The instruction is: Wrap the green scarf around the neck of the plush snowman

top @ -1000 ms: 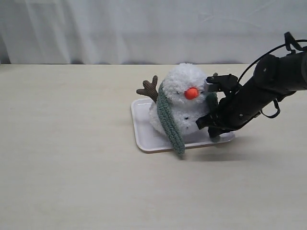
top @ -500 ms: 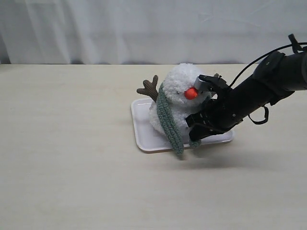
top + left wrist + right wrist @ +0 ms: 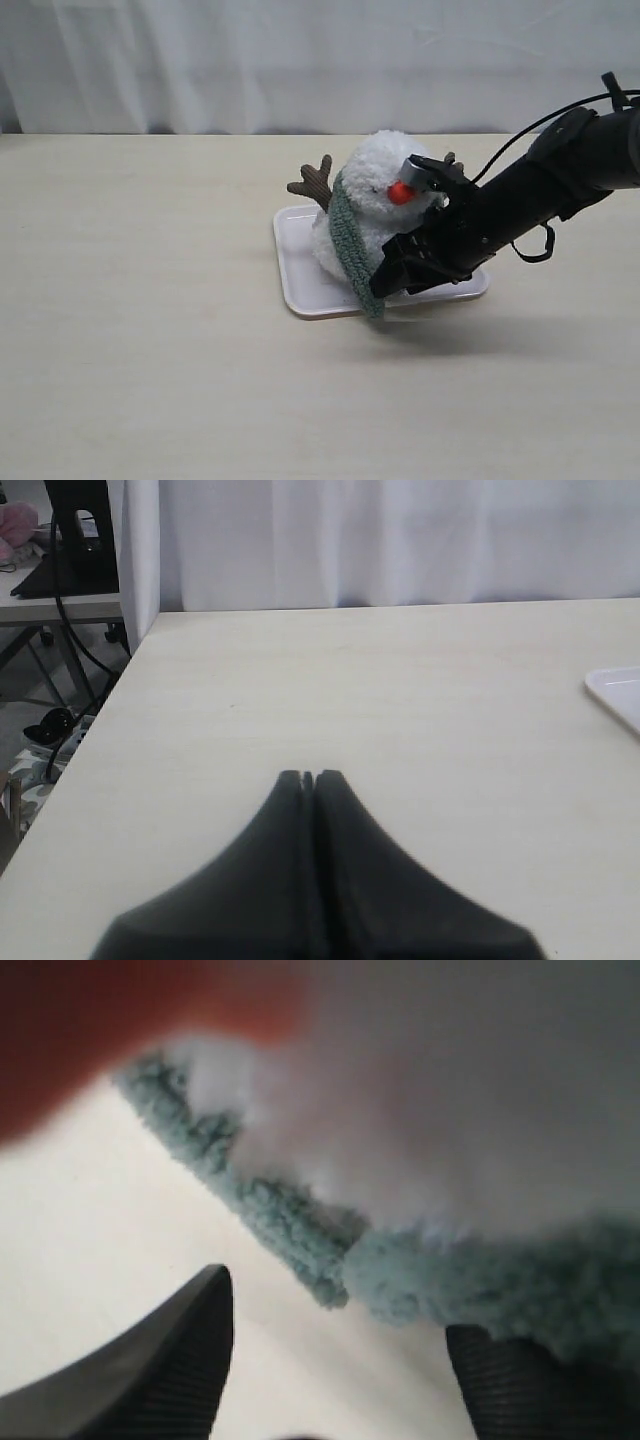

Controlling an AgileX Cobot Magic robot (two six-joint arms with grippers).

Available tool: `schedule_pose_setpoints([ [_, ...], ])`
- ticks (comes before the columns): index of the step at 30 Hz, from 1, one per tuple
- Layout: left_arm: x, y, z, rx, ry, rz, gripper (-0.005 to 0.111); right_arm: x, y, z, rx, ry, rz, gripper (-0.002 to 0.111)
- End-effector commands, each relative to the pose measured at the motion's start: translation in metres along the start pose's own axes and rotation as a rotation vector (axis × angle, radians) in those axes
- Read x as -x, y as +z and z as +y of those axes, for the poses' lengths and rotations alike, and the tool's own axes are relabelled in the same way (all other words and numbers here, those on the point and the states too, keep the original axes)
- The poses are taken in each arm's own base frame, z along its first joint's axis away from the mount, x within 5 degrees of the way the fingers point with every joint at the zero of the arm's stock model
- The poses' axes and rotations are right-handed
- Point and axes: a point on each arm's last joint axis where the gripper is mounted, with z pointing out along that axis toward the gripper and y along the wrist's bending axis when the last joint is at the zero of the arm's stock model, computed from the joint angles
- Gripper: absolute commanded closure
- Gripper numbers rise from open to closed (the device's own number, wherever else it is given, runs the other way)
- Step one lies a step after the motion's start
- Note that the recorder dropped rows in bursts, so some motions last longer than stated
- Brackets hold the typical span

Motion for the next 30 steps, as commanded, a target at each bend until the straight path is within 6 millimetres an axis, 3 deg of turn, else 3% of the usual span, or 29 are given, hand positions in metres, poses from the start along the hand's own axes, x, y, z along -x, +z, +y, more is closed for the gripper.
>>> schedule_pose_setpoints([
  [1,0.001,0.0,0.0,-0.007,-0.002,-0.013,0.107,0.003,-0.002,-0.006,-0.044,0.031,-0.045,0.049],
  [5,0.001,0.0,0.0,-0.007,-0.002,-0.013,0.107,-0.003,0.006,-0.007,-0.08,0.023,-0.055,0.049],
  [15,0.001,0.0,0.0,-0.007,-0.002,-0.013,0.107,0.001,0.028,0.023,-0.099,-0.103,-0.076,0.049],
  [19,0.001,0.0,0.0,-0.007,-0.002,-0.013,0.107,0.002,0.041,0.026,-0.136,-0.12,-0.086,0.04],
  [25,0.001,0.0,0.0,-0.007,-0.002,-0.013,0.107,0.002,0.055,0.033,-0.128,-0.089,-0.079,0.039],
  [30,0.001,0.0,0.0,-0.007,-0.002,-0.013,0.107,0.003,0.039,0.039,-0.137,-0.118,-0.071,0.039],
])
